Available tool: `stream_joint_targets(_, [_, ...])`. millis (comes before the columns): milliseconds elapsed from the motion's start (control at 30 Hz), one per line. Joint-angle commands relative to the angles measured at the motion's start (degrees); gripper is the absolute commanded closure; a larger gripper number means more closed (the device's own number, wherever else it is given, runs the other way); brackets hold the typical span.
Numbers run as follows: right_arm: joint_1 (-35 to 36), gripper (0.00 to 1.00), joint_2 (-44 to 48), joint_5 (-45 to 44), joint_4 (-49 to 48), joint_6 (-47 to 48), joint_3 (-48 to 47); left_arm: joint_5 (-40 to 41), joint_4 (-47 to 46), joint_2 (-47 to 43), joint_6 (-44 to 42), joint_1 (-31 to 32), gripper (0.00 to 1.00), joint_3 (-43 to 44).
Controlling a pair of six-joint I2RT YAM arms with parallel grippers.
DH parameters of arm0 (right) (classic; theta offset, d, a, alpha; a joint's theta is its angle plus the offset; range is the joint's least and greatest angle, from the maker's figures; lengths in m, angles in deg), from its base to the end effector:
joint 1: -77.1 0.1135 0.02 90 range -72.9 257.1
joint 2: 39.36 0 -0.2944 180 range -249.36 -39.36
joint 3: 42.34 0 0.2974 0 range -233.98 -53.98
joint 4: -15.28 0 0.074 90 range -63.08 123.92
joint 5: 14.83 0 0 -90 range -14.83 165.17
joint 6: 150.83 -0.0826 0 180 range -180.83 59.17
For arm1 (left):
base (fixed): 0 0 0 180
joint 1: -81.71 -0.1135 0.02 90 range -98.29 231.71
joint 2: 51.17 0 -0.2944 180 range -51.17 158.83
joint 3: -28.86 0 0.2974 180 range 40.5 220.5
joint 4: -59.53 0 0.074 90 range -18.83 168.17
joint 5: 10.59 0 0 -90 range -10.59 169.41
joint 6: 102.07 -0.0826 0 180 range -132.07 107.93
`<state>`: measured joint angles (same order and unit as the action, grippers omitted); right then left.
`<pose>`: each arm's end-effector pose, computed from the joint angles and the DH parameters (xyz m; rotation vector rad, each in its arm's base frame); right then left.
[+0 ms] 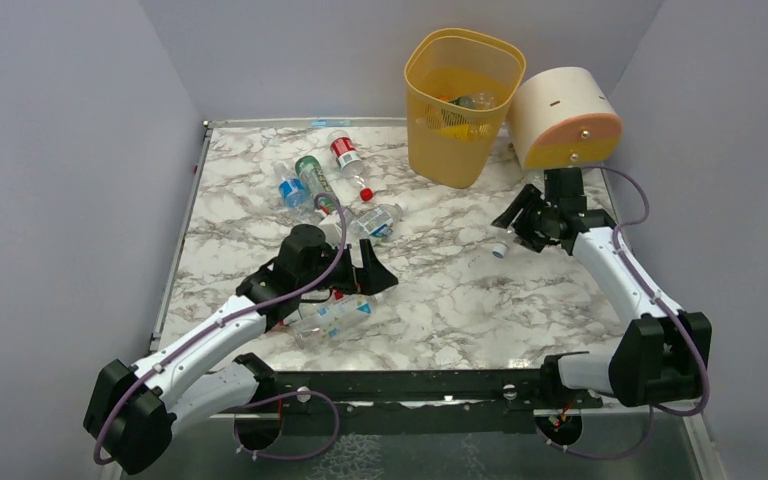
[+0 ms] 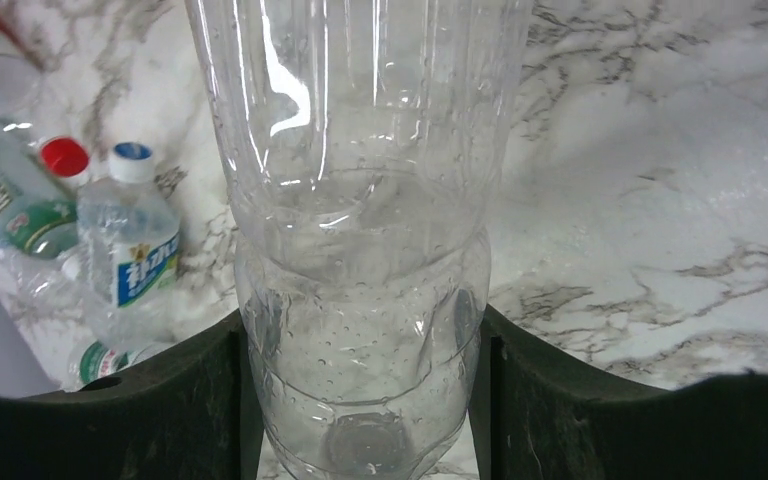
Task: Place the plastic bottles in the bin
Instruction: Pick up the plastic bottle at the center of the board, then place the plastic bottle in the trash bin.
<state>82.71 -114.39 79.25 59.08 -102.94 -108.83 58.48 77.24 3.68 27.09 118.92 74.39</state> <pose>0.3314 0.0385 0.2299 0.7644 2.4166 0.4322 0.2041 -0.1920 0.2374 0.2131 2.2212 -1.1614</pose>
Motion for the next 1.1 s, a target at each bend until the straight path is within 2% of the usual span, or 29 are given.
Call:
stream_joint_targets(0, [0.6,0.39,4.1,10.8,-5.1,6.4,-1.7,2.3,2.2,-0.7,-0.7,0.2,0.01,2.8])
stream_joint_targets(367, [3.3,0.37,1.3,38.0,-21.3,9.4,-8.5,3.8,3.8,-3.6,-0.1,0.2,0.01,2.0])
stream_joint_targets(533, [4.5,0.37,-2.0,44.0,-26.0,8.5,-15.3,4.3,4.0,-3.6,0.0,0.2,0.01,1.9])
stream_joint_targets(733, [4.6,0.36,-9.1,36.2,-22.1,10.3,-31.6,4.1,3.2,-2.7,0.2,0.2,0.01,2.0])
stream_joint_targets(867, [4.6,0.36,-18.1,29.7,-18.8,11.5,-46.5,4.3,3.4,-3.0,0.2,0.2,0.01,1.8])
stream_joint_targets(1067, [4.7,0.36,-31.6,21.0,-20.9,10.4,-63.4,4.8,4.6,-4.1,0.6,0.2,0.01,1.9])
